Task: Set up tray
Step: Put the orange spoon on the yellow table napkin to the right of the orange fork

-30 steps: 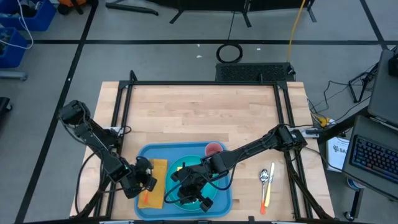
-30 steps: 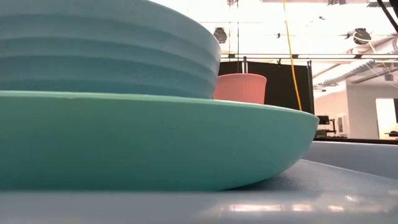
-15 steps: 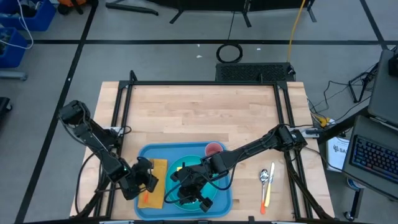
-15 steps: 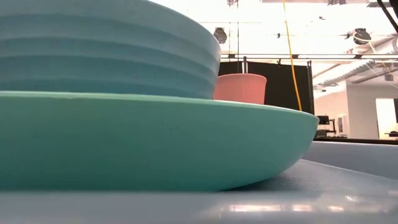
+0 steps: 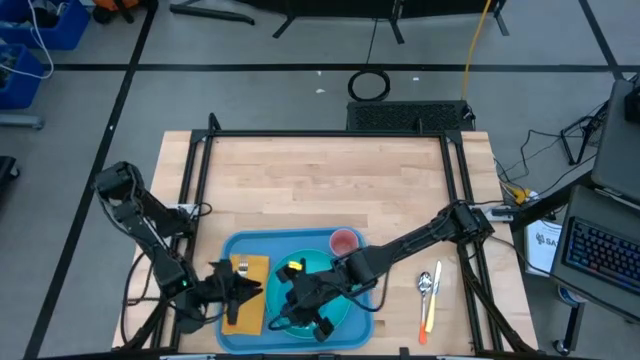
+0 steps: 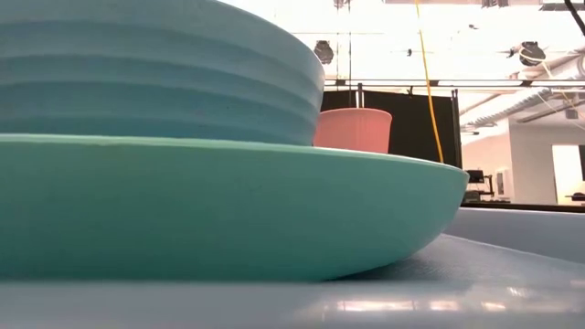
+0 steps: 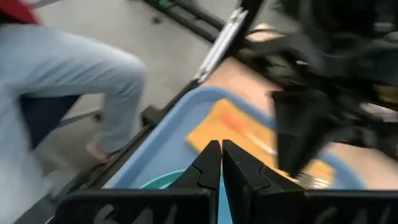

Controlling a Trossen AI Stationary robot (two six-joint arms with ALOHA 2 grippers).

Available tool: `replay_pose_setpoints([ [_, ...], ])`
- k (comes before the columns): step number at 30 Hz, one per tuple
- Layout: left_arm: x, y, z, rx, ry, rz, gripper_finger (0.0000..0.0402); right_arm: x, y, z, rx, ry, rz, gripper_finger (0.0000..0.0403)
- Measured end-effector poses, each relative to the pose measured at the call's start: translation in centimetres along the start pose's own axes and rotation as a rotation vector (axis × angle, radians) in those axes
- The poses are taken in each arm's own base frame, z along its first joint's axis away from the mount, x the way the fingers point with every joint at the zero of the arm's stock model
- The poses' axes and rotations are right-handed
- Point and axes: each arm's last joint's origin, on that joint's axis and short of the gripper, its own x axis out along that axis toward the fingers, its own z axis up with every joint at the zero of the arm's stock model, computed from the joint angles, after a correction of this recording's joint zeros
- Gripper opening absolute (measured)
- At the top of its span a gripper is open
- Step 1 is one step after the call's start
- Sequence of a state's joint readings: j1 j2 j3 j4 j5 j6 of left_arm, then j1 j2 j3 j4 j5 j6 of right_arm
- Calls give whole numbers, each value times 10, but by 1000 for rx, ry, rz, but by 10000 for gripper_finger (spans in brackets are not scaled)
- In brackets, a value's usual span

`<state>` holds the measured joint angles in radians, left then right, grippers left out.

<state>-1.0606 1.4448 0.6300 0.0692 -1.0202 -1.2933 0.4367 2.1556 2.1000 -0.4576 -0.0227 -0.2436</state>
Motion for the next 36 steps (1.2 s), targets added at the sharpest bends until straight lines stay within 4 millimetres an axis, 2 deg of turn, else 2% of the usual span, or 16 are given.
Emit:
replay_pose_setpoints([
  [7,-9,-24,6,160,-99,-134,99,-29,32,23,-10,-4,-187,6],
  [13,-12,-28,7,215,-123,-152,99,-57,43,33,114,-12,-236,6],
  [17,-11,-27,8,217,-126,-149,99,-64,44,27,247,59,-259,6],
  [23,-10,-27,9,232,-133,-141,99,-75,48,4,378,239,-603,2],
  [26,-10,-27,9,241,-143,-131,99,-82,52,-8,464,310,-717,2],
  [31,-5,-26,12,266,-154,-114,99,-91,55,-24,642,436,-745,1],
  [36,0,-25,16,296,-166,-92,99,-98,58,-32,755,476,-817,1],
])
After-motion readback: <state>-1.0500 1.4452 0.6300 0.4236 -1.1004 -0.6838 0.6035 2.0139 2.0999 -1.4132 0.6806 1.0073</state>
